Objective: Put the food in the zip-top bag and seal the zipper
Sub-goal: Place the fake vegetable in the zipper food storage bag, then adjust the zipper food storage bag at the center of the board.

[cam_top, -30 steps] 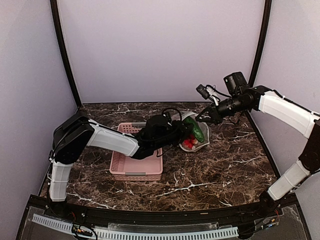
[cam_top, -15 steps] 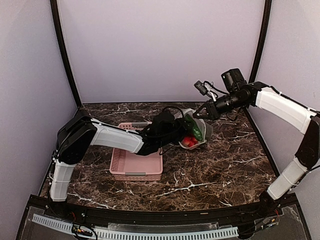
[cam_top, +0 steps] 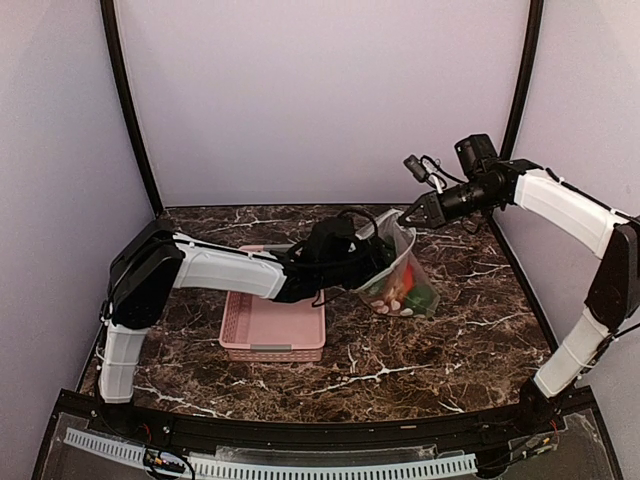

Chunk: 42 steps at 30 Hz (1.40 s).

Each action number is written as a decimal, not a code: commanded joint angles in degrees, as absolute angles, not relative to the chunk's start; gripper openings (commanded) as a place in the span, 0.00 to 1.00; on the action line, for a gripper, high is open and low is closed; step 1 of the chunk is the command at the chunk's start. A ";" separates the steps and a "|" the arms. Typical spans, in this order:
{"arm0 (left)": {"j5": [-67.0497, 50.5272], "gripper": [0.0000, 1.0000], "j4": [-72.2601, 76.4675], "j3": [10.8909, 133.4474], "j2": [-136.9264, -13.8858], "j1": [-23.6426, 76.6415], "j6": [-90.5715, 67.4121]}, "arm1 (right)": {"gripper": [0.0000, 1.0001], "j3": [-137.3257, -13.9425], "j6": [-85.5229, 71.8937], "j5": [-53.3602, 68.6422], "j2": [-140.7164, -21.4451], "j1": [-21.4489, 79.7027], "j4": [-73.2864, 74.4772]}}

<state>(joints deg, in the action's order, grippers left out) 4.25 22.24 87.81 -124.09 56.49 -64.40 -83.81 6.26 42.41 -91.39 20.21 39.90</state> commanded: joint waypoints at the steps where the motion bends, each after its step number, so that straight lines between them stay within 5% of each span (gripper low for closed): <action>1: 3.05 0.78 19.37 88.77 -117.35 58.10 -54.10 | 0.00 -83.92 5.83 41.78 -90.59 19.02 38.19; 16: -5.39 0.67 15.31 78.40 -103.26 58.60 -29.64 | 0.00 -79.55 8.77 38.55 -86.44 18.61 35.89; 21: -0.69 0.65 18.75 68.00 -100.10 56.15 -35.74 | 0.00 -77.67 9.39 38.41 -86.00 18.63 34.50; 29: -0.98 0.65 14.38 72.22 -107.02 55.37 -38.95 | 0.00 -76.93 9.15 40.87 -86.63 18.63 34.11; 38: -3.24 0.49 18.53 76.27 -114.41 52.84 -43.99 | 0.00 -75.85 9.15 41.48 -86.04 18.63 33.81; 42: -4.62 0.30 18.05 79.33 -117.26 52.25 -44.77 | 0.00 -76.25 9.14 41.23 -85.79 18.63 33.98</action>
<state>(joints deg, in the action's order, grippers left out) -2.79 17.08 76.29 -116.33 52.93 -43.59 -76.47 8.75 40.75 -87.31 18.96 34.94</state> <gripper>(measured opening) 0.372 0.005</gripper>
